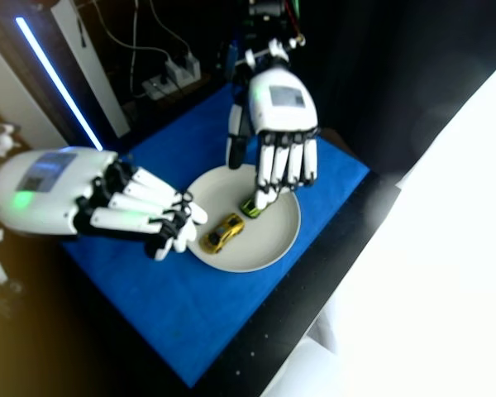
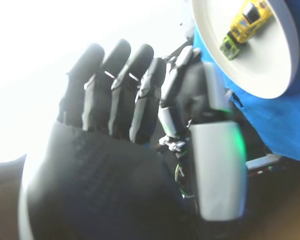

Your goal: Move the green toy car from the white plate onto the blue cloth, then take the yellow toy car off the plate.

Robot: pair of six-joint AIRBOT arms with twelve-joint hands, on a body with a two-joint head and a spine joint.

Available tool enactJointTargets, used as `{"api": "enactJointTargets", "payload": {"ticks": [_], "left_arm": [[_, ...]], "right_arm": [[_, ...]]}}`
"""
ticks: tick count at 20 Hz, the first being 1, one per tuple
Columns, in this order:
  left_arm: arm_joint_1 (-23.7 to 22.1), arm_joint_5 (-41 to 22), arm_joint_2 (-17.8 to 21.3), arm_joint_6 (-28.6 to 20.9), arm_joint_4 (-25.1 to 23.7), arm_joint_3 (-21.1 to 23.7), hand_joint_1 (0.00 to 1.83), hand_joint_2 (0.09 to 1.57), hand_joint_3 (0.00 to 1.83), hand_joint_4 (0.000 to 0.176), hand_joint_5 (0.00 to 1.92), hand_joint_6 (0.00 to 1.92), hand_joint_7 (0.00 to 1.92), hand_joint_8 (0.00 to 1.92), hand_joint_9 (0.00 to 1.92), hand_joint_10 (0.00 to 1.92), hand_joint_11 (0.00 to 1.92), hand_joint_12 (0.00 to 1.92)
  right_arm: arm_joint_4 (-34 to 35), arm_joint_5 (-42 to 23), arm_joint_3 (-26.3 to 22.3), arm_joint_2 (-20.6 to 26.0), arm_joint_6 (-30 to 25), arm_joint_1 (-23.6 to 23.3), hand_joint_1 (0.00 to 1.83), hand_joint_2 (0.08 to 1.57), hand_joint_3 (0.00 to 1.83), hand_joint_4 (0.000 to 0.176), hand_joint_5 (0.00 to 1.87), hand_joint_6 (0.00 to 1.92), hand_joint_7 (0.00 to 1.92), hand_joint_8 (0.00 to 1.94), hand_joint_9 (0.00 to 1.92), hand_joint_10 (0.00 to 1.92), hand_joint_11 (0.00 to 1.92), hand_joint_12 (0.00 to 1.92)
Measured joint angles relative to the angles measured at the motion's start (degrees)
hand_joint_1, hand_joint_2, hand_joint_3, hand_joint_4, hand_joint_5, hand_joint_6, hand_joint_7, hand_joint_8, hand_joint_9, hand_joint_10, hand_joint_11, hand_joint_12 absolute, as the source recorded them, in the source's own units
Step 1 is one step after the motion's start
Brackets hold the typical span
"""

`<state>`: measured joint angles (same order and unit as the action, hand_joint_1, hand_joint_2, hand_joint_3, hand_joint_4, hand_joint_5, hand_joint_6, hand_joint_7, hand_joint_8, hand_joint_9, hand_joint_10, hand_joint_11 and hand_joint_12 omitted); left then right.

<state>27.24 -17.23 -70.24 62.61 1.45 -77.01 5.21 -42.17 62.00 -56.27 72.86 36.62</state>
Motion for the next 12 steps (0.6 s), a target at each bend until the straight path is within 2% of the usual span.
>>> {"api": "enactJointTargets", "payload": {"ticks": [1,2,3,4,5,6,7,8,9,10,11,12], "left_arm": [[0.0,0.3,-0.3,0.0,0.0,-0.4,0.99,0.9,0.0,0.0,0.78,0.01,0.84,0.03,0.57,0.77,0.26,1.62],[-0.1,0.8,-0.8,0.0,0.0,-0.8,1.01,0.89,0.0,0.0,0.78,0.01,0.86,0.05,0.54,0.9,0.28,1.69],[-0.1,1.3,-1.4,0.0,0.0,-1.3,1.01,0.89,0.0,0.0,0.78,0.0,0.85,0.04,0.5,0.92,0.24,1.69],[-0.1,1.7,-1.8,0.0,0.0,-1.8,1.02,0.88,0.0,0.0,0.79,0.03,0.78,0.86,0.62,1.38,0.54,1.87],[-0.1,2.2,-2.5,0.0,0.3,-2.5,1.04,0.88,0.0,0.0,0.79,0.02,0.7,1.18,0.64,1.49,0.6,1.91],[-0.1,2.4,-2.7,0.0,0.4,-2.6,1.04,0.88,0.0,0.0,0.79,0.02,0.59,0.97,0.51,1.3,0.41,1.83],[-0.1,2.6,-3.0,0.0,0.6,-3.1,1.05,0.88,0.0,0.0,0.79,0.01,0.63,1.0,0.56,1.35,0.47,1.86],[-0.1,3.1,-3.6,0.0,1.0,-3.8,1.05,0.89,0.0,0.0,0.81,0.01,0.68,1.37,0.68,1.62,0.69,1.91],[-0.1,3.2,-3.8,0.0,1.2,-4.0,1.05,0.89,0.0,0.0,0.81,0.01,0.68,1.37,0.68,1.62,0.69,1.91],[-0.1,3.3,-3.9,0.0,1.4,-4.5,1.06,0.89,0.0,0.0,0.81,0.01,0.77,1.7,0.84,1.86,0.93,1.92],[-0.1,3.4,-3.9,0.0,1.6,-4.7,1.06,0.89,0.0,0.0,0.81,0.0,0.72,1.64,0.79,1.82,0.88,1.92],[-0.1,3.7,-4.3,0.0,1.8,-5.4,1.06,0.89,0.0,0.0,0.83,0.01,0.72,1.67,0.78,1.86,0.9,1.92]], "right_arm": [[0.0,0.0,0.0,0.0,0.0,0.0,1.24,0.91,0.83,0.0,0.51,0.8,0.57,0.91,0.44,1.4,0.35,1.92],[0.0,0.0,0.0,0.0,0.0,0.0,1.27,0.83,0.97,0.0,0.48,0.93,0.58,0.98,0.46,1.42,0.37,1.92],[0.0,-0.2,0.0,0.0,0.0,0.0,1.27,0.79,1.02,0.0,0.46,0.98,0.57,1.04,0.47,1.44,0.39,1.92],[0.0,-0.3,0.0,0.0,0.0,0.0,1.26,0.79,1.04,0.0,0.46,0.99,0.56,1.07,0.47,1.46,0.4,1.92],[-0.1,-0.5,0.0,0.0,0.0,0.0,1.26,0.78,1.06,0.0,0.45,1.03,0.56,1.14,0.49,1.53,0.44,1.92],[-0.1,-0.6,0.0,0.0,0.0,0.0,1.27,0.77,1.06,0.0,0.45,1.04,0.56,1.15,0.49,1.53,0.44,1.92],[0.0,-0.6,0.0,0.0,0.0,0.0,1.27,0.76,1.07,0.0,0.49,1.02,0.59,1.12,0.52,1.5,0.46,1.92],[0.1,-0.7,0.0,0.0,0.0,0.0,1.25,0.78,1.05,0.0,0.5,0.98,0.6,1.08,0.52,1.47,0.48,1.92],[0.1,-0.8,0.0,0.0,0.0,0.0,1.25,0.78,1.05,0.0,0.5,0.98,0.6,1.08,0.52,1.47,0.48,1.92],[0.1,-0.8,-0.1,0.0,0.0,0.0,1.25,0.79,1.02,0.0,0.51,0.94,0.6,1.04,0.51,1.43,0.44,1.92],[0.1,-0.8,-0.1,0.0,0.0,0.0,1.29,0.8,0.95,0.0,0.52,0.92,0.62,1.06,0.52,1.44,0.46,1.9],[0.1,-0.8,-0.1,0.0,0.0,0.0,1.31,0.82,0.9,0.0,0.49,0.91,0.61,1.08,0.53,1.45,0.49,1.88]]}}
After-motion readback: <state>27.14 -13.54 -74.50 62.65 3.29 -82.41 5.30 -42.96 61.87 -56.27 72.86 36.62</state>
